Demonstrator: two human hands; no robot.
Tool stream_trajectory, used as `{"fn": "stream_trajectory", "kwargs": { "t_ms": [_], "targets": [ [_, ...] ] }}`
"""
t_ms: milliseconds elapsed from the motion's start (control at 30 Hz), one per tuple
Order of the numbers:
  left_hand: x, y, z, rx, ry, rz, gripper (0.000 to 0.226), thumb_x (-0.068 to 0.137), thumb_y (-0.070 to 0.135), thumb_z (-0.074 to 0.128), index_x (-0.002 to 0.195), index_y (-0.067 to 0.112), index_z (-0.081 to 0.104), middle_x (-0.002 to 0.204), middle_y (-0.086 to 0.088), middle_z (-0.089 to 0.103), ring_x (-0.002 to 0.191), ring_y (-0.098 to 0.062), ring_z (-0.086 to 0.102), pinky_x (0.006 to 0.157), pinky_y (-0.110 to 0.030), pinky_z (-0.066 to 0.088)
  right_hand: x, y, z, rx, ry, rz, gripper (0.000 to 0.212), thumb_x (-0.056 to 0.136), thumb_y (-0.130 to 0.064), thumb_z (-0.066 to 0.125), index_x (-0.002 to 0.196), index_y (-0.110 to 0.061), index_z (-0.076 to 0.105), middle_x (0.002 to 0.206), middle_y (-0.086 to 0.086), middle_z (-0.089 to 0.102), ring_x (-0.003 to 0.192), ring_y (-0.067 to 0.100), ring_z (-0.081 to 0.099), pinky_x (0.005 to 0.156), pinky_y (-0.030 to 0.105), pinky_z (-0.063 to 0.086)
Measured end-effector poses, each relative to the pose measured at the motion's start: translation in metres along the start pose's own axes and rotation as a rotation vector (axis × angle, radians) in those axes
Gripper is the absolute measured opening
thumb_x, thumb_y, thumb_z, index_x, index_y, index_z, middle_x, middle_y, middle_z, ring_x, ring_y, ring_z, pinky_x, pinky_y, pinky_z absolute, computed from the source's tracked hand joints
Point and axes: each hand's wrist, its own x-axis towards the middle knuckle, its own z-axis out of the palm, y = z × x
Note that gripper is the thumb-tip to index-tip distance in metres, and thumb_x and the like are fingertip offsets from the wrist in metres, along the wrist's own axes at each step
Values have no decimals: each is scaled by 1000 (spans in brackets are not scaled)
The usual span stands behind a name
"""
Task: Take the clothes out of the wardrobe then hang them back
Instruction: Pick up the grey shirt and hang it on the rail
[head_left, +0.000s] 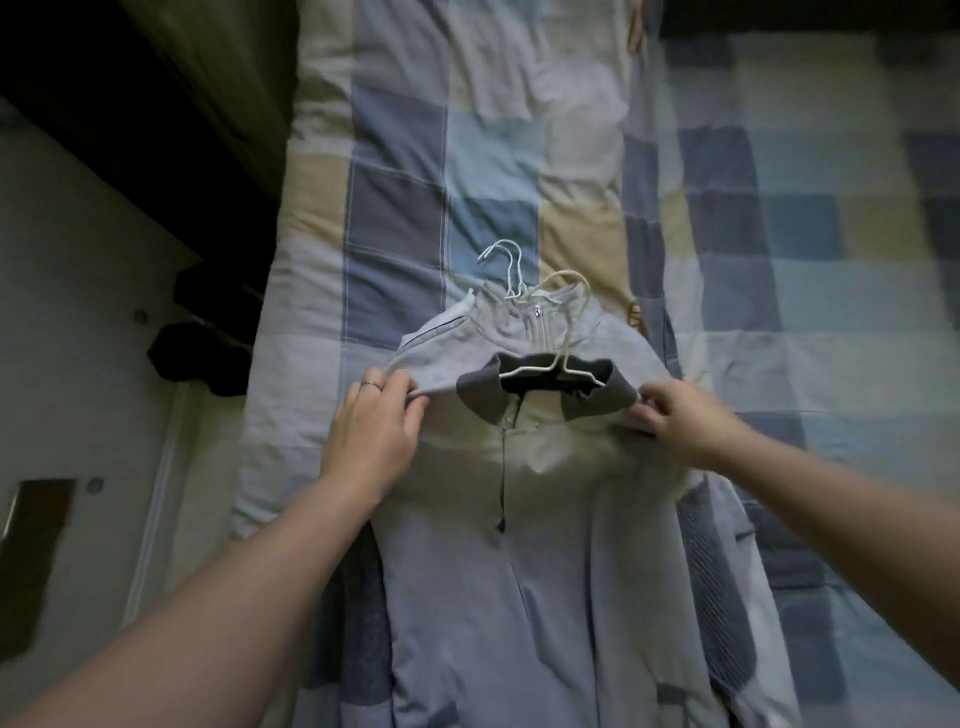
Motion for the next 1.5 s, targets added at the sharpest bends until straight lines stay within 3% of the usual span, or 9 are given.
{"fn": "stream_trajectory", "kwargs": {
  "t_ms": [233, 467, 633, 800, 967, 1133, 1300, 1433, 1500],
  "targets": [
    [-82, 54, -90, -125, -145, 59, 25, 93, 35, 63, 83, 13, 54, 88, -9, 50, 91, -35, 53, 77, -46, 45, -166, 0, -69, -12, 77, -2, 21, 95, -32, 57, 75, -30, 50, 79, -6, 50, 84, 27, 56, 80, 46, 46],
    [-137, 122, -168, -240, -163, 227, 34, 90, 41, 67, 70, 25, 46, 78, 4, 45, 83, -24, 51, 71, -38, 39, -314, 9, -121, 146, 246, -15, 21, 96, -25, 58, 82, -10, 56, 77, 3, 58, 73, 23, 54, 64, 36, 38],
    [-167, 182, -190, -253, -163, 320, 38, 90, 45, 66, 66, 22, 47, 74, 3, 50, 76, -20, 50, 65, -36, 36, -390, 33, -128, 274, 483, 46, 31, 94, -20, 62, 68, -27, 47, 65, -9, 49, 65, 16, 48, 59, 32, 30],
    [-201, 255, -183, -257, -151, 432, 42, 90, 43, 67, 67, 10, 52, 70, 1, 50, 73, -21, 48, 64, -34, 29, -462, 79, -128, 370, 640, 172, 19, 93, -28, 62, 77, -20, 58, 73, -3, 59, 71, 17, 55, 61, 33, 37],
    [-251, 348, -160, -293, -137, 606, 41, 89, 45, 66, 64, 18, 48, 71, 2, 50, 69, -13, 47, 61, -30, 30, -555, 147, -116, 492, 799, 249, 16, 92, -31, 64, 78, -24, 62, 73, -8, 63, 72, 7, 58, 61, 25, 42],
    [-325, 459, -119, -311, -179, 780, 35, 90, 46, 64, 69, 23, 51, 76, 4, 50, 70, -13, 49, 63, -31, 39, -667, 225, -97, 590, 962, 359, 17, 91, -30, 66, 75, -23, 64, 72, -7, 63, 71, 5, 58, 65, 28, 47],
    [-403, 571, -63, -320, -248, 945, 37, 85, 50, 67, 66, 25, 49, 76, 4, 50, 70, -9, 48, 60, -28, 32, -772, 303, -63, 651, 1126, 498, 14, 90, -25, 67, 77, -22, 65, 74, -6, 64, 74, 5, 58, 64, 25, 43],
    [-467, 643, -21, -285, -338, 1087, 38, 80, 62, 57, 69, 26, 51, 78, 5, 50, 69, -7, 47, 59, -20, 32, -846, 346, -32, 684, 1223, 622, 15, 91, -26, 66, 77, -25, 63, 74, -6, 61, 72, 6, 57, 62, 22, 39],
    [-503, 677, 1, -298, -407, 1158, 42, 77, 65, 55, 70, 23, 53, 78, 3, 51, 69, -7, 47, 61, -23, 34, -885, 363, -14, 699, 1274, 702, 18, 91, -26, 67, 74, -28, 60, 71, -7, 59, 69, 2, 55, 61, 22, 38]
  ]
}}
